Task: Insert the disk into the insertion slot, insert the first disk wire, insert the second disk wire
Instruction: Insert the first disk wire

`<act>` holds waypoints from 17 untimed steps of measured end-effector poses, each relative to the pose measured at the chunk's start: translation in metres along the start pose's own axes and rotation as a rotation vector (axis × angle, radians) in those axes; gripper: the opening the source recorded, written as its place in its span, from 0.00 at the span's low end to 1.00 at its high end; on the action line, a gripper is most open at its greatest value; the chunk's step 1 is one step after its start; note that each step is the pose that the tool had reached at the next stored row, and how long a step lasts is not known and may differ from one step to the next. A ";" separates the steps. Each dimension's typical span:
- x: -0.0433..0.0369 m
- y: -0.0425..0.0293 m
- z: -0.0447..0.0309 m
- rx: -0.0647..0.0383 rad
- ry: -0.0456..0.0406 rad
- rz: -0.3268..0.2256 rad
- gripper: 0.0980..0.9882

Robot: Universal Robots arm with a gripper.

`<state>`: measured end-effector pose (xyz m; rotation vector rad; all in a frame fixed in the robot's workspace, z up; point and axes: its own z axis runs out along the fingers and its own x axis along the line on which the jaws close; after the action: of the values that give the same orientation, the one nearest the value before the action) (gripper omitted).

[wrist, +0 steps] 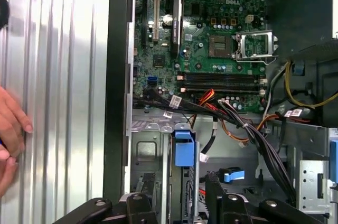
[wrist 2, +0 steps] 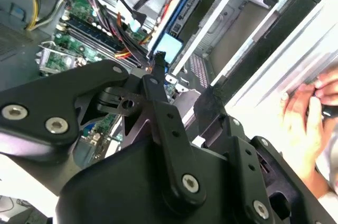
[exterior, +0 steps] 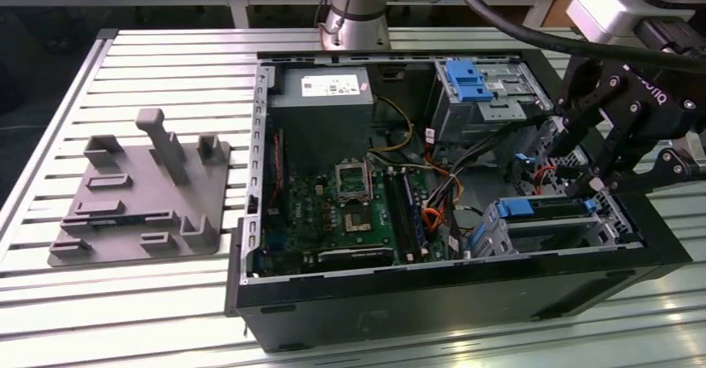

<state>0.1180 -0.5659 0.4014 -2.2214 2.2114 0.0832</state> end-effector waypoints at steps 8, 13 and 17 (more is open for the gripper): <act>-0.0109 -0.0145 0.0004 -0.004 0.0474 0.002 0.45; -0.0108 -0.0362 0.0001 -0.017 0.0475 0.002 0.45; -0.0108 -0.0394 0.0000 -0.035 0.1063 0.005 0.45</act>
<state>0.1574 -0.5549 0.4006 -2.2901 2.2859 0.0044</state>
